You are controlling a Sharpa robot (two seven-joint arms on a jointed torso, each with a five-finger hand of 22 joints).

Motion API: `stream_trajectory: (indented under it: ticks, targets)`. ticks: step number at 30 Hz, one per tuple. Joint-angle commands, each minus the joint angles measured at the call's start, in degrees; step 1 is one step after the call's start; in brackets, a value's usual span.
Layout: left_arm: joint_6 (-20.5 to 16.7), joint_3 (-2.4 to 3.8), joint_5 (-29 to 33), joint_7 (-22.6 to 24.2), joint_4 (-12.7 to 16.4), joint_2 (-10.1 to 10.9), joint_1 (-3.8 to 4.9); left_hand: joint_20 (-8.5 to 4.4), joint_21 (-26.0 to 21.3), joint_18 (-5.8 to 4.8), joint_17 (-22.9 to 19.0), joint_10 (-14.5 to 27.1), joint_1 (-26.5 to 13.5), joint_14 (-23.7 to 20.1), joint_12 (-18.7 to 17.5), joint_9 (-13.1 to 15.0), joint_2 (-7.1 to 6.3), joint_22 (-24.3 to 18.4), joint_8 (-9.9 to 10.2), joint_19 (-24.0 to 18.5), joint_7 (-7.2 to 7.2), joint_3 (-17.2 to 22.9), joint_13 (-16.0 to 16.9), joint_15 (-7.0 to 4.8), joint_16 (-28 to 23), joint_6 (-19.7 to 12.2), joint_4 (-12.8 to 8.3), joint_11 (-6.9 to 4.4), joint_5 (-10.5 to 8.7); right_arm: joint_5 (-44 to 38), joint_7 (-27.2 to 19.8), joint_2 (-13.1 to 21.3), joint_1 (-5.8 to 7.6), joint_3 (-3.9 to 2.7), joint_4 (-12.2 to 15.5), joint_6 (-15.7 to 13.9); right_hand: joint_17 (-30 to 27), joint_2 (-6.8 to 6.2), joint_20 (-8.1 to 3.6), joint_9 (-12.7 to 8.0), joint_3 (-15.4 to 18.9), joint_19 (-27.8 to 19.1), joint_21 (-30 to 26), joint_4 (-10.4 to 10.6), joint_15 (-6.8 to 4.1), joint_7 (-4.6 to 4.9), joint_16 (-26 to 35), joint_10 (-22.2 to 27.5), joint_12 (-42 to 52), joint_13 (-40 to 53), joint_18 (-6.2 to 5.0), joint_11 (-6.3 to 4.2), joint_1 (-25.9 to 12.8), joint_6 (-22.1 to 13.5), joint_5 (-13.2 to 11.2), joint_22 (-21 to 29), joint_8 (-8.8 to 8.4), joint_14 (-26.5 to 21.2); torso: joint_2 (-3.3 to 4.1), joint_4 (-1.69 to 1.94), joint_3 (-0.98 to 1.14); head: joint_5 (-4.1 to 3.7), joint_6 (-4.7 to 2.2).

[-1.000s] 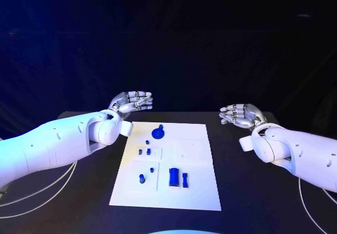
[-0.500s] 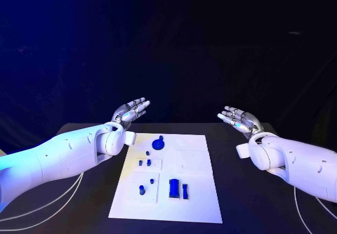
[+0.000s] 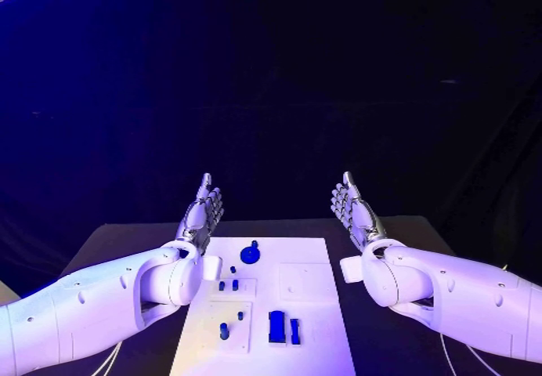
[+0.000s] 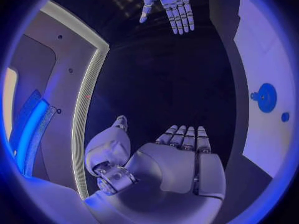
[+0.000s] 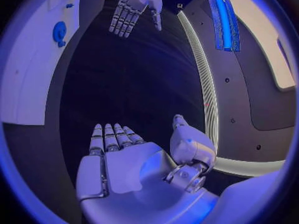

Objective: Assemble the parts on the task board

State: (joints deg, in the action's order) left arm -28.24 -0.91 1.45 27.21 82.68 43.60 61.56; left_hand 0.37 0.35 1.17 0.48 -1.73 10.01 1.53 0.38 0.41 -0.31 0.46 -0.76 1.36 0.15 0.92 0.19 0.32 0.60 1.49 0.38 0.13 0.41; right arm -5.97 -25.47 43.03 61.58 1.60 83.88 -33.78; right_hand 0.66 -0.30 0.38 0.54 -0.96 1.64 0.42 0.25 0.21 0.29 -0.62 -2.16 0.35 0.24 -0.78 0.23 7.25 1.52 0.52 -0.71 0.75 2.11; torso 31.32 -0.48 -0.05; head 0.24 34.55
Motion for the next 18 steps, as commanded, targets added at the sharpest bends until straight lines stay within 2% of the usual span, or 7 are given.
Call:
stream_trajectory:
  ticks: [1,4,6,18]
  targets:
    - [-11.28,0.41,-1.21,2.12,3.30,0.46,-0.58,-0.37,-0.35,-1.17,-0.48,1.73,-10.01,-1.53,-0.38,-0.41,0.31,-0.46,0.76,-1.36,-0.15,-0.92,-0.19,-0.32,-0.60,-1.49,-0.38,-0.13,-0.41,4.65,-3.62,0.87,-0.70,-0.72,3.06,-8.00,-0.66,0.30,-0.38,-0.54,0.96,-1.64,-0.42,-0.25,-0.21,-0.29,0.62,2.16,-0.35,-0.24,0.78,-0.23,-7.25,-1.52,-0.52,0.71,-0.75,-2.11,-0.14,0.48,0.05,-0.24,-0.17]
    - [-14.14,0.72,-1.36,2.41,5.77,0.85,-1.09,-0.37,-0.35,-1.17,-0.48,1.73,-10.01,-1.53,-0.38,-0.41,0.31,-0.46,0.76,-1.36,-0.15,-0.92,-0.19,-0.32,-0.60,-1.49,-0.38,-0.13,-0.41,5.61,-4.13,1.45,-1.22,-1.36,5.25,-9.70,-0.66,0.30,-0.38,-0.54,0.96,-1.64,-0.42,-0.25,-0.21,-0.29,0.62,2.16,-0.35,-0.24,0.78,-0.23,-7.25,-1.52,-0.52,0.71,-0.75,-2.11,-0.14,0.48,0.05,-0.24,-0.17]
    - [-15.17,0.84,-1.42,2.51,6.66,0.99,-1.27,-0.37,-0.35,-1.17,-0.48,1.73,-10.01,-1.53,-0.38,-0.41,0.31,-0.46,0.76,-1.36,-0.15,-0.92,-0.19,-0.32,-0.60,-1.49,-0.38,-0.13,-0.41,5.89,-4.28,1.61,-1.38,-1.55,5.88,-10.19,-0.66,0.30,-0.38,-0.54,0.96,-1.64,-0.42,-0.25,-0.21,-0.29,0.62,2.16,-0.35,-0.24,0.78,-0.23,-7.25,-1.52,-0.52,0.71,-0.75,-2.11,-0.14,0.48,0.05,-0.24,-0.17]
    - [-15.88,0.91,-1.45,2.58,7.27,1.09,-1.40,-0.37,-0.35,-1.17,-0.48,1.73,-10.01,-1.53,-0.38,-0.41,0.31,-0.46,0.76,-1.36,-0.15,-0.92,-0.19,-0.32,-0.60,-1.49,-0.38,-0.13,-0.41,5.97,-4.32,1.66,-1.42,-1.60,6.07,-10.34,-0.66,0.30,-0.38,-0.54,0.96,-1.64,-0.42,-0.25,-0.21,-0.29,0.62,2.16,-0.35,-0.24,0.78,-0.23,-7.25,-1.52,-0.52,0.71,-0.75,-2.11,-0.14,0.48,0.05,-0.24,-0.17]
